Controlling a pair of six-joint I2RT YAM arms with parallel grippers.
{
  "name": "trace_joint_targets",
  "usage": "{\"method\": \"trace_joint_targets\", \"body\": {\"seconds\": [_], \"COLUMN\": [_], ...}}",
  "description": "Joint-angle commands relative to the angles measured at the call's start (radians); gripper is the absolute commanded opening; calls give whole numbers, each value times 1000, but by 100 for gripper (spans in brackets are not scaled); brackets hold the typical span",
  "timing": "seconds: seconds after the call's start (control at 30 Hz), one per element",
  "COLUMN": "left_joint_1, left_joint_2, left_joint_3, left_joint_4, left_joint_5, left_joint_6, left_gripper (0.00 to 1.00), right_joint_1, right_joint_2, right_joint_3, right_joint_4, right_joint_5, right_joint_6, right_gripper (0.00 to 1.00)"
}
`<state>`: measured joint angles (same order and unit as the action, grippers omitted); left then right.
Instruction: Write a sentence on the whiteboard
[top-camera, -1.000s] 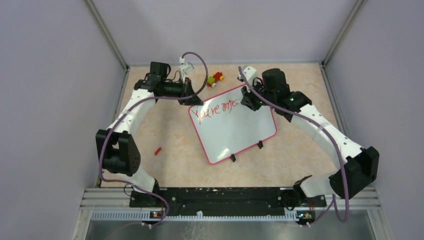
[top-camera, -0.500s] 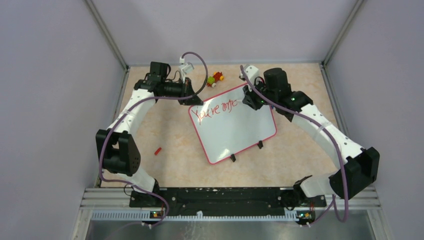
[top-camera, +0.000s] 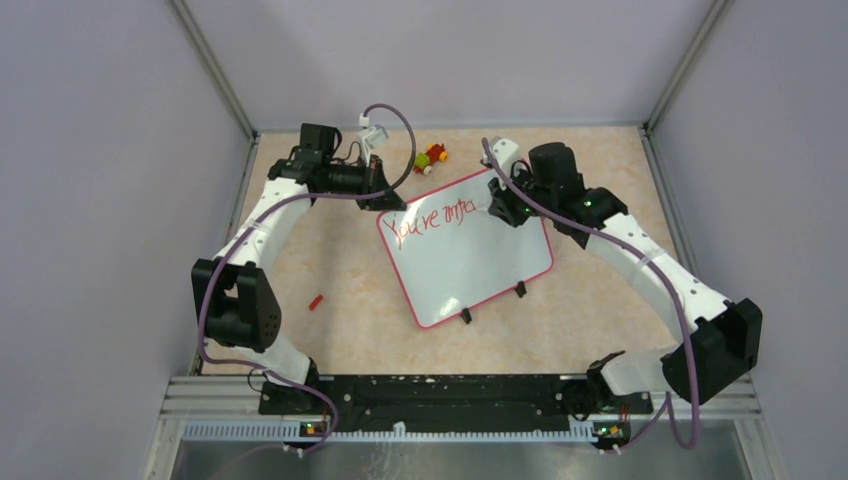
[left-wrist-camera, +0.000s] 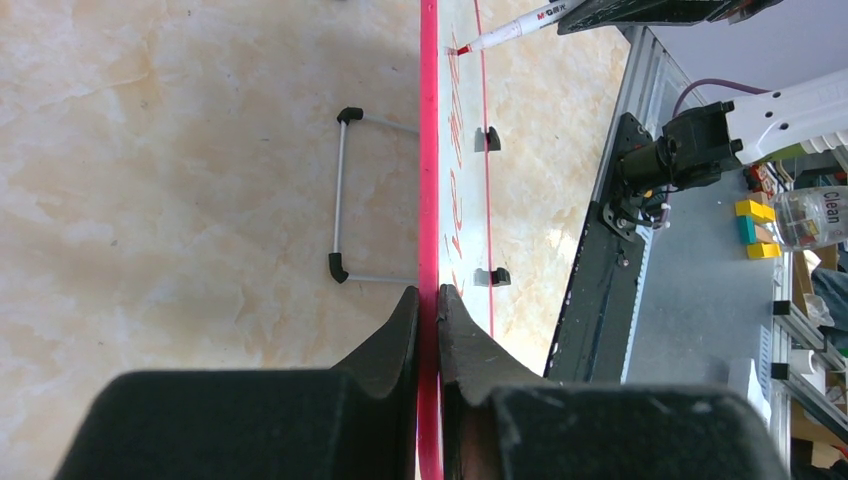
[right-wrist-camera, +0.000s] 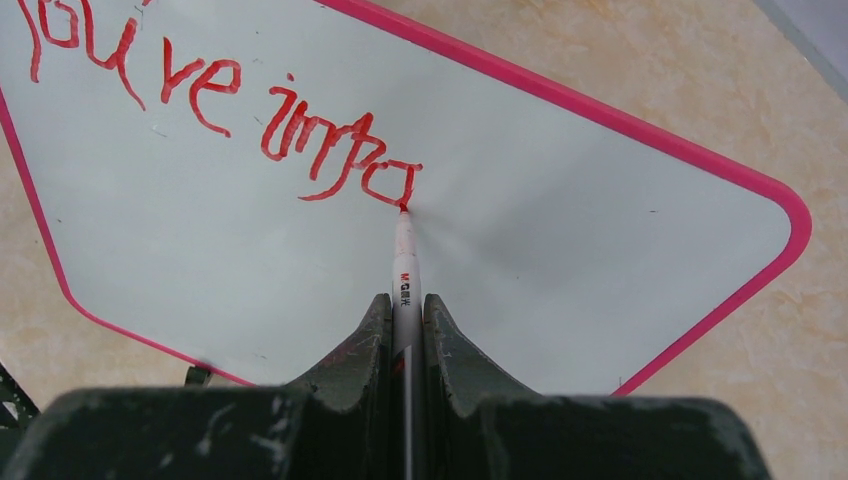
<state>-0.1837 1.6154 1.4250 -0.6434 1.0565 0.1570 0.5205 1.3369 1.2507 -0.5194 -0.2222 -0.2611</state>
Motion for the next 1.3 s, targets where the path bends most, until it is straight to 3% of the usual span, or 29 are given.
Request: {"method": "trace_joint_targets", "body": {"seconds": [0.0, 0.63, 0.93, 1.27], "left_joint_1": [-20, -20, -20, -21], "left_joint_2": [1, 3, 16, 20], "left_joint_3": [17, 23, 37, 38], "left_joint_4": [-13, -25, -48, -50], "left_joint_5": [17, 26, 33, 31], "left_joint_6": [9, 23, 50, 51], "left_gripper": [0, 0, 0, 0], "right_joint_1": [-10, -23, -167, -178], "right_joint_2": [-30, -48, -49, -67], "right_joint_3": [-9, 98, 70, 1], "right_joint_4": [4, -40, -35, 34], "right_joint_5": [4, -182, -403, -448], "right_joint_6": [-4, 2, 23, 39], "right_gripper": [0, 0, 0, 0]}}
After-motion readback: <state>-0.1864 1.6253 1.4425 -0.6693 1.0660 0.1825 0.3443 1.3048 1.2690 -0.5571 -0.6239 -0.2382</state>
